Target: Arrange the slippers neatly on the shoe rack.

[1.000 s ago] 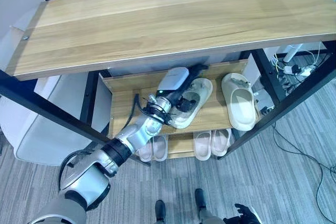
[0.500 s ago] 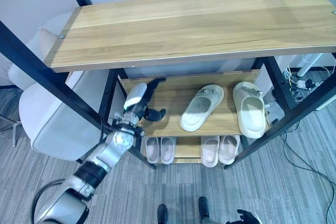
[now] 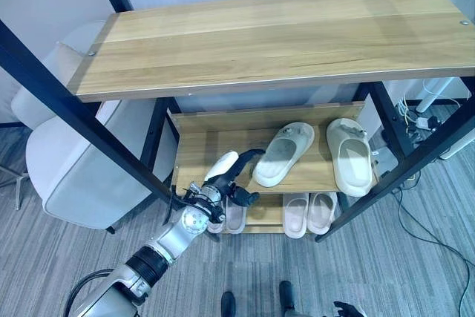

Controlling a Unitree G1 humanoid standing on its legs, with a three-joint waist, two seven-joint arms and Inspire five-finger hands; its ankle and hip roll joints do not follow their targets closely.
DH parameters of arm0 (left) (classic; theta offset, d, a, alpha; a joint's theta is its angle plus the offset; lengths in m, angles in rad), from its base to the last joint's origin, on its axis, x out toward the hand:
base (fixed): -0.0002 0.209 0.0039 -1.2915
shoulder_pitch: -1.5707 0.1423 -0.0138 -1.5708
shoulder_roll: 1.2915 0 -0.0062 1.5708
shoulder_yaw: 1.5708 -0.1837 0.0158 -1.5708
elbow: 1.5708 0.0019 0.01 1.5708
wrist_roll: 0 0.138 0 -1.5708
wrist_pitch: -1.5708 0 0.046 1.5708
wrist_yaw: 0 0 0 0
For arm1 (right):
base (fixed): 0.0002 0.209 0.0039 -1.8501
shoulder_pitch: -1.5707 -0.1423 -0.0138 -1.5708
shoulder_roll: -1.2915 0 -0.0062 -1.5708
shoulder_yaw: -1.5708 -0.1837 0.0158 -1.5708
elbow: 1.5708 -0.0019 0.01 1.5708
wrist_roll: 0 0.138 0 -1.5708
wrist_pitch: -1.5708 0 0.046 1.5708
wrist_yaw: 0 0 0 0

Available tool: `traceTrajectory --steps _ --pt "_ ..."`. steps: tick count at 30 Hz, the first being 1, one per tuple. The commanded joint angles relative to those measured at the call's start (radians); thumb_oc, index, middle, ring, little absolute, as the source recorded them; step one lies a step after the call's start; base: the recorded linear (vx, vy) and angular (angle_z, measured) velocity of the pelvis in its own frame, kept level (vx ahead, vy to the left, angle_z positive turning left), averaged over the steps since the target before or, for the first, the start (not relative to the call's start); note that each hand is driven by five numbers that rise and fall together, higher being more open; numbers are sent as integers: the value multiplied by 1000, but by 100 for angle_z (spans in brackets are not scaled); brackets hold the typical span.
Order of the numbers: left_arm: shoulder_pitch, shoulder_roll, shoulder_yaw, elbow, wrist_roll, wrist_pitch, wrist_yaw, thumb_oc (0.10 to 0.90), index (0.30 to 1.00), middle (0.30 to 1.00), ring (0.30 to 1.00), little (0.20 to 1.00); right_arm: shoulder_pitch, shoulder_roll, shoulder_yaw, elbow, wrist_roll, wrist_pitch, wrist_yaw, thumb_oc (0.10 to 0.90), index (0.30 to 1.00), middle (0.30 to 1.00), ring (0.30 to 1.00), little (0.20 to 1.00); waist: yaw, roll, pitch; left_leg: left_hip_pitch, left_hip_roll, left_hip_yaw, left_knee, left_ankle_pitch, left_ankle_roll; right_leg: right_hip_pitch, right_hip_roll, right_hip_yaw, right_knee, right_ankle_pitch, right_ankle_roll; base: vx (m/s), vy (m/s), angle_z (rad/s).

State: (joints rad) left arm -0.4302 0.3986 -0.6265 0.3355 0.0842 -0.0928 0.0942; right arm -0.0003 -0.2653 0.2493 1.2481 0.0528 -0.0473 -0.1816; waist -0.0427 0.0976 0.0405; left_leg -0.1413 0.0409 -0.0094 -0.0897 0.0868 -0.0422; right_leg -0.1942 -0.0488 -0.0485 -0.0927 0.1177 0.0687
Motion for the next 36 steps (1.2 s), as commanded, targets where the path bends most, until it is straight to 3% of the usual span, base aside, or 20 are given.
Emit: traceTrajectory --steps 1,7,21,36 --pt "-108 -39 53 -34 -72 -72 1 800 900 900 900 900 43 36 30 -10 -5 0 8 800 900 900 900 900 7 -42 -26 12 -11 -16 2 -66 -25 33 -52 6 5 -89 84 0 0 0" --pt "-111 -93 28 27 -114 -42 -6 800 900 900 900 900 24 41 35 -13 3 7 6 800 900 900 900 900 -1 -39 -19 10 -11 -13 2 -66 -24 30 -50 9 5 -88 83 0 0 0" --pt "-166 -190 -31 20 -267 -47 -5 800 900 900 900 900 11 46 56 -13 24 10 1 800 900 900 900 900 -17 -36 -12 13 -8 -6 2 -69 -22 26 -48 18 5 -86 81 0 -3 -1" --pt "-207 -287 -97 53 -321 -38 -8 800 900 900 900 900 3 50 74 -19 42 6 -5 800 900 900 900 900 -32 -41 -3 14 -5 0 2 -73 -21 24 -46 25 5 -85 80 1 -9 -2"
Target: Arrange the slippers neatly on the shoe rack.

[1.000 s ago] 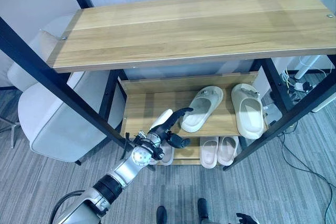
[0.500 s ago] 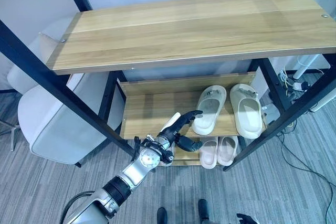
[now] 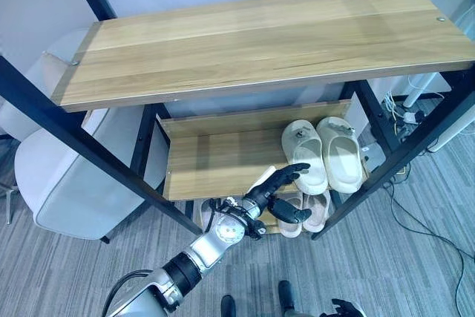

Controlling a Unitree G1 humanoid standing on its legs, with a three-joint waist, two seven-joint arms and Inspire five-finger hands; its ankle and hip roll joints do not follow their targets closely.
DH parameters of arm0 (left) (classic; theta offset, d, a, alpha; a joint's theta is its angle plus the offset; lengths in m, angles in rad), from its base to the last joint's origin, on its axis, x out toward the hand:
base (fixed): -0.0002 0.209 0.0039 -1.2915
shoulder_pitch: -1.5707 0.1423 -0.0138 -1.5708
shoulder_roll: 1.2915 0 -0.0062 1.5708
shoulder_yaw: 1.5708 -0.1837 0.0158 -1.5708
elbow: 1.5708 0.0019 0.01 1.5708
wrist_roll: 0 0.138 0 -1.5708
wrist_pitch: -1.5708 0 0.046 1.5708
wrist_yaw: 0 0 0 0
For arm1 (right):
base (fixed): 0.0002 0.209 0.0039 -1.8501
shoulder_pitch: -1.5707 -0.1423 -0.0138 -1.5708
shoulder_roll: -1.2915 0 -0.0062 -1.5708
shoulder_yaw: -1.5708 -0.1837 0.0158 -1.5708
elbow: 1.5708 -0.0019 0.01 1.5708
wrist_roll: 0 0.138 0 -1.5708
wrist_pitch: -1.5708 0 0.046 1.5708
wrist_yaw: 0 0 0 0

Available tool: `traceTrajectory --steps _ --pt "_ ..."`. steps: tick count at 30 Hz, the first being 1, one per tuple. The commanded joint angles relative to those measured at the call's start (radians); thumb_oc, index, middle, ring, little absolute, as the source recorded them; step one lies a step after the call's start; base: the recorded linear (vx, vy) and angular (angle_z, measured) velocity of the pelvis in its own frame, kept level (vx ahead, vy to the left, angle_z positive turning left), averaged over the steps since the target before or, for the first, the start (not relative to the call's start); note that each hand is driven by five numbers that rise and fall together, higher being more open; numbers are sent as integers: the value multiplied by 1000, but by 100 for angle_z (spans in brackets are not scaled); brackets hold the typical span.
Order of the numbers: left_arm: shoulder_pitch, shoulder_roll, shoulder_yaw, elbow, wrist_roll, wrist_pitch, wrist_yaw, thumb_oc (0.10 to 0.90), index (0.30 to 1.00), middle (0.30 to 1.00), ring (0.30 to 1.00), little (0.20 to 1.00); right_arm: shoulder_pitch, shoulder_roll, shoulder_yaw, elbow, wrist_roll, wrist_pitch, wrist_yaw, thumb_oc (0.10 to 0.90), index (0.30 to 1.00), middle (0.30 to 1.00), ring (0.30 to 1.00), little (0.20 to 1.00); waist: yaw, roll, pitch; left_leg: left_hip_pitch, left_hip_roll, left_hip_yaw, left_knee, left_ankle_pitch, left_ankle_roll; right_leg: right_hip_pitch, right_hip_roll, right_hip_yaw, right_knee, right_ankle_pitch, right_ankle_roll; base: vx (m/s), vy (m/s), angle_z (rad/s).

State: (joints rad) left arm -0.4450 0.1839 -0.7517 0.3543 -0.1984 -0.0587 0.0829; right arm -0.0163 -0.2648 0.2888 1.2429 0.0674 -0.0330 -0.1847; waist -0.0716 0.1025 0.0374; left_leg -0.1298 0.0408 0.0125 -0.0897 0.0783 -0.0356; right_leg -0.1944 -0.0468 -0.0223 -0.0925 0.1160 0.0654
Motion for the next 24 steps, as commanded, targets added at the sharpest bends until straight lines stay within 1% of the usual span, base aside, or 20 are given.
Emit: traceTrajectory --steps 1,6,13,14,18,20,23,24 --pt "-195 -79 22 41 -36 -71 3 800 900 900 900 900 19 50 38 -13 27 -9 -4 800 900 900 900 900 -4 -47 1 4 -5 -22 2 -65 -27 25 -47 -1 5 -85 82 0 0 0" --pt "-201 -92 15 59 -29 -76 8 800 900 900 900 900 17 53 43 -12 33 -12 -5 800 900 900 900 900 -6 -50 -2 10 -3 -23 2 -67 -28 31 -43 -1 5 -88 81 0 0 0" --pt "-208 -81 9 85 46 -83 12 800 900 900 900 900 21 51 42 -1 32 -15 -3 800 900 900 900 900 -8 -56 -9 18 0 -22 2 -72 -29 37 -41 -2 5 -92 80 0 0 0" --pt "-208 -63 22 78 66 -90 20 800 900 900 900 900 28 52 38 1 32 -18 -3 800 900 900 900 900 -8 -57 -12 20 1 -23 2 -73 -28 40 -41 -2 5 -93 81 0 0 0" --pt "-184 -1 66 18 63 -94 25 800 900 900 900 900 40 51 26 2 35 -18 2 800 900 900 900 900 2 -60 -18 26 2 -26 2 -73 -30 50 -40 -9 5 -96 79 0 0 0" --pt "-174 35 74 -26 96 -94 10 800 900 900 900 900 40 54 23 -1 31 -19 7 800 900 900 900 900 8 -63 -20 30 1 -30 2 -74 -30 58 -40 -14 5 -99 80 0 0 0" --pt "-147 72 89 -80 87 -92 -15 800 900 900 900 900 36 58 20 -6 26 -17 16 800 900 900 900 900 21 -66 -22 36 2 -36 2 -74 -32 70 -38 -22 5 -103 79 -3 3 4" --pt "-146 74 90 -81 86 -91 -15 800 900 900 900 900 36 58 21 -6 26 -17 16 800 900 900 900 900 20 -66 -22 36 2 -36 2 -74 -32 70 -38 -22 5 -103 79 -10 2 14"
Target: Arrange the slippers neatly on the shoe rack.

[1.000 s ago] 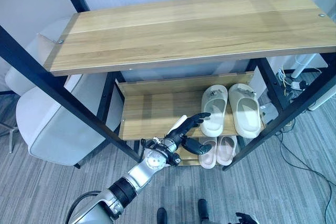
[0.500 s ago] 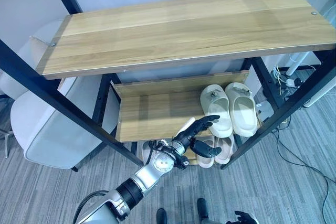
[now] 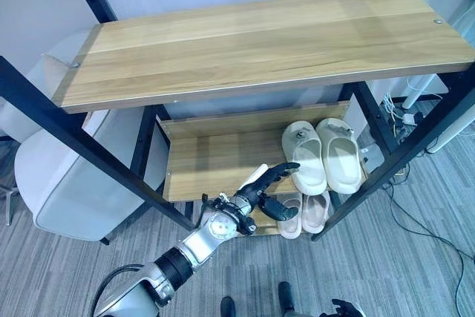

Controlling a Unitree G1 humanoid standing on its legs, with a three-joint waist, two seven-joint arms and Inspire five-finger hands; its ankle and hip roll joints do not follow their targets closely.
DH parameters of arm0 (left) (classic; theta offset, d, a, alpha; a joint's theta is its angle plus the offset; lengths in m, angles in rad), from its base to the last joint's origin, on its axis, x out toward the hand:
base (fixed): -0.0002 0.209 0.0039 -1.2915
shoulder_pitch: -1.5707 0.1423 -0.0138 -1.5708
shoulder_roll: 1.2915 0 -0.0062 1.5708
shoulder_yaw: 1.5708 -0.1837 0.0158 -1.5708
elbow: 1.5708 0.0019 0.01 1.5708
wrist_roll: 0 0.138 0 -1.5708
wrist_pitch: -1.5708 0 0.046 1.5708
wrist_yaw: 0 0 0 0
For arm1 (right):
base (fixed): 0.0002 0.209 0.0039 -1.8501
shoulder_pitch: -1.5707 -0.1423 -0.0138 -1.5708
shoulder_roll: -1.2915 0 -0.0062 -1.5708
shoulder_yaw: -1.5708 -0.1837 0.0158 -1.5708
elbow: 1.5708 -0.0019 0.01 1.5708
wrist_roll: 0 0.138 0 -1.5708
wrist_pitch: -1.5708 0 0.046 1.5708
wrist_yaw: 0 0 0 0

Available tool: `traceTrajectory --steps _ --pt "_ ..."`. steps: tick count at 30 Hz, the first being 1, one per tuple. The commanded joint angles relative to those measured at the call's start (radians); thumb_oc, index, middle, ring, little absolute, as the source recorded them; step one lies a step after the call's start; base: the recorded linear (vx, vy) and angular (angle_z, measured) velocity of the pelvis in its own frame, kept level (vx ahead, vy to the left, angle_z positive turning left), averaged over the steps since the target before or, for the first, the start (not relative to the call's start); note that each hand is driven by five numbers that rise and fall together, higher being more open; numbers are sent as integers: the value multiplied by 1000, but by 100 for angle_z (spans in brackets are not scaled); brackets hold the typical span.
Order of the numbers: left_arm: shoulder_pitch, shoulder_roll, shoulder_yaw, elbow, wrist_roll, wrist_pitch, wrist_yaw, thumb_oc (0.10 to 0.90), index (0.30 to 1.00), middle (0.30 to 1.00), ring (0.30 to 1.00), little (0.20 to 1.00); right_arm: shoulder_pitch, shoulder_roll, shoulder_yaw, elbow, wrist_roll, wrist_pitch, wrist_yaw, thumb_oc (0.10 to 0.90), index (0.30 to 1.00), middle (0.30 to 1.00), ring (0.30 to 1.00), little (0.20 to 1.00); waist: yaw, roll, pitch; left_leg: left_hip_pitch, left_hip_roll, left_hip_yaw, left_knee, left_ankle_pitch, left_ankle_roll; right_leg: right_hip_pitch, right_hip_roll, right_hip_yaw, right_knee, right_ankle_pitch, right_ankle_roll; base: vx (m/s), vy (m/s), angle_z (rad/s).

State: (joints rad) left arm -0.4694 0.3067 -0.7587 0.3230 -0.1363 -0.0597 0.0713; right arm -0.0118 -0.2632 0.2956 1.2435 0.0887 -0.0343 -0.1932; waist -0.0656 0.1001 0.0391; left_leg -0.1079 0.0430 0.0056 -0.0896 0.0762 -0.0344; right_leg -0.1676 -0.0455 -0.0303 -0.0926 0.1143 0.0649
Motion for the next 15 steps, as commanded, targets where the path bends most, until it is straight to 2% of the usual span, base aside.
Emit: traceTrajectory --steps 1,9,10,12,14,15 --pt "-109 -29 106 -78 28 -92 -15 800 900 900 900 900 32 59 12 -9 2 -15 31 800 900 900 900 900 21 -68 -27 20 0 -33 2 -73 -35 53 -39 -22 5 -104 79 -5 -1 13" --pt "-8 63 191 -207 -16 -105 -44 800 900 900 900 900 47 72 -8 -12 -8 -9 51 800 900 900 900 900 51 -84 -50 45 2 -48 2 -76 -40 87 -41 -54 5 -107 78 -12 1 6" --pt "42 81 220 -258 -113 -103 -71 800 900 900 900 900 51 75 -12 -11 -10 -6 56 800 900 900 900 900 62 -88 -57 48 3 -50 2 -75 -41 95 -40 -62 5 -107 76 -65 -1 15" --pt "79 165 258 -405 -168 -128 -116 800 900 900 900 900 51 81 -21 -10 -16 -3 57 800 900 900 900 900 77 -91 -62 48 3 -58 2 -74 -41 102 -41 -72 5 -104 77 -53 5 15" --pt "104 193 271 -471 -222 -128 -143 800 900 900 900 900 48 82 -19 -7 -24 0 58 800 900 900 900 900 85 -93 -64 49 2 -59 2 -72 -41 104 -41 -76 5 -102 77 -29 20 19" --pt "147 226 291 -551 -303 -123 -178 800 900 900 900 900 42 89 -9 -3 -47 3 57 800 900 900 900 900 108 -95 -70 51 -1 -65 2 -73 -39 109 -42 -85 5 -99 77 -28 26 18"
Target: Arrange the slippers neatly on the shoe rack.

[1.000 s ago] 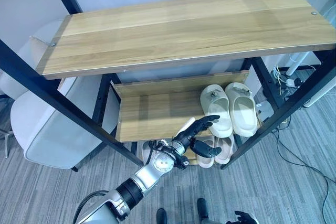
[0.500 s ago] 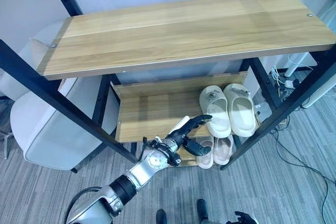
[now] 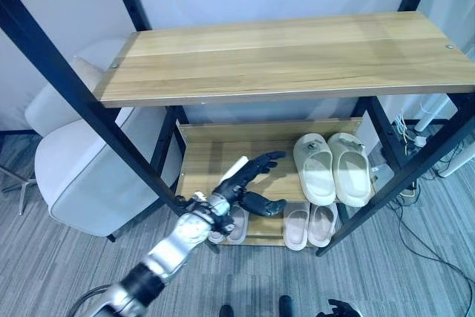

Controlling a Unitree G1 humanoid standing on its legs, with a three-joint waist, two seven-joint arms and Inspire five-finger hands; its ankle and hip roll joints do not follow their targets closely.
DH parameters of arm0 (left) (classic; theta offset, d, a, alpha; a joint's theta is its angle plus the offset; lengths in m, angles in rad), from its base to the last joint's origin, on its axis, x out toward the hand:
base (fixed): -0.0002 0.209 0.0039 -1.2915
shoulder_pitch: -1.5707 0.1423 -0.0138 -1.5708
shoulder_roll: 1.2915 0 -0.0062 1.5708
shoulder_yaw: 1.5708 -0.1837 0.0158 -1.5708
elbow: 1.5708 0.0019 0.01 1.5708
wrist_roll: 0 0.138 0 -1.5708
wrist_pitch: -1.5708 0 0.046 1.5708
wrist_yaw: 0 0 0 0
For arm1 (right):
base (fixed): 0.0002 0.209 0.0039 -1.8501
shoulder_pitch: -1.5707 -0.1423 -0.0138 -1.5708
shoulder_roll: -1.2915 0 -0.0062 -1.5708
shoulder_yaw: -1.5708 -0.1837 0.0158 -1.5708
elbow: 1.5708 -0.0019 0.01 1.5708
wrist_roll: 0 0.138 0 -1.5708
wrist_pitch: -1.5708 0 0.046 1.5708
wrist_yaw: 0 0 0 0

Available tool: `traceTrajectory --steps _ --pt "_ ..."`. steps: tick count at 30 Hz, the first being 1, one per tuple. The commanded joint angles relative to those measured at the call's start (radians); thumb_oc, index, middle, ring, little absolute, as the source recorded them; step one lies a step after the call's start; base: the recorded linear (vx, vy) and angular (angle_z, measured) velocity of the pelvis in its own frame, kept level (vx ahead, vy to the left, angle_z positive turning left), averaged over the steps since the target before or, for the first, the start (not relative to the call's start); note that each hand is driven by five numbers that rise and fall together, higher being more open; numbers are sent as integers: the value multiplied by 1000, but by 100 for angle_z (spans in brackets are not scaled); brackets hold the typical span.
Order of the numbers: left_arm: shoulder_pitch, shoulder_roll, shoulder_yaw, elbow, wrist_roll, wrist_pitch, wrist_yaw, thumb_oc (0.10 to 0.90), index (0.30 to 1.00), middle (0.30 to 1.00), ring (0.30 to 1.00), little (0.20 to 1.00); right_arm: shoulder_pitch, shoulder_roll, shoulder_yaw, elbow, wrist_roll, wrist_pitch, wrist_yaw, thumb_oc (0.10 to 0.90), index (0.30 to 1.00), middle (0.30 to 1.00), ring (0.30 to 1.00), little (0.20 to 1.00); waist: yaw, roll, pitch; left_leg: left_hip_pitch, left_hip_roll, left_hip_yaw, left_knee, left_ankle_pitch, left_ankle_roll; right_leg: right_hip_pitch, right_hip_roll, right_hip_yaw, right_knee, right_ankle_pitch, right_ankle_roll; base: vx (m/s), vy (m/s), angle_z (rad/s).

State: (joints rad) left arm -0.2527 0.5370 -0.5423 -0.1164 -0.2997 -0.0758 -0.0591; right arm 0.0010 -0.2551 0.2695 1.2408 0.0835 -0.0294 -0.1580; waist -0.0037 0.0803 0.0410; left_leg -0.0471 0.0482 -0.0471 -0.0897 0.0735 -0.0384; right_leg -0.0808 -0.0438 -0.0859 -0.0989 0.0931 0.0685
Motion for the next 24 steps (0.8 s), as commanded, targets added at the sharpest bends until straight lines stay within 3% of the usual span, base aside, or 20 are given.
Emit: traceTrajectory --steps 1,12,19,20,23,24 --pt "-49 7 82 -140 -156 -105 -65 800 900 900 900 900 32 86 22 1 -52 -2 27 800 900 900 900 900 56 -77 -76 -7 -6 -15 2 -72 -34 26 -44 -33 12 -80 74 -29 26 8" --pt "180 98 146 -218 -266 -43 -179 800 900 900 900 900 43 116 59 -2 -113 1 46 800 900 900 900 900 116 -89 -88 12 -18 -72 2 -71 -30 78 -49 -87 12 -96 66 -1 -1 15" --pt "239 216 206 -212 -207 -73 -190 800 900 900 900 900 44 111 57 -6 -122 -5 49 800 900 900 900 900 138 -87 -84 6 -28 -116 2 -65 -32 96 -54 -131 12 -99 65 -9 16 20" --pt "285 277 262 -207 -256 -75 -198 800 900 900 900 900 46 104 49 -10 -119 -6 49 800 900 900 900 900 154 -84 -80 -2 -31 -128 2 -58 -32 95 -55 -143 12 -96 67 -35 26 44" --pt "356 329 343 -212 -313 -74 -205 800 900 900 900 900 60 105 47 -10 -119 -5 53 800 900 900 900 900 167 -84 -79 -10 -34 -135 2 -52 -32 91 -57 -151 12 -92 69 -19 15 13" --pt "442 375 418 -214 -353 -67 -220 800 900 900 900 900 75 107 43 -6 -119 -6 56 800 900 900 900 900 177 -84 -80 -15 -34 -136 2 -50 -32 88 -58 -154 12 -89 71 -34 26 8"
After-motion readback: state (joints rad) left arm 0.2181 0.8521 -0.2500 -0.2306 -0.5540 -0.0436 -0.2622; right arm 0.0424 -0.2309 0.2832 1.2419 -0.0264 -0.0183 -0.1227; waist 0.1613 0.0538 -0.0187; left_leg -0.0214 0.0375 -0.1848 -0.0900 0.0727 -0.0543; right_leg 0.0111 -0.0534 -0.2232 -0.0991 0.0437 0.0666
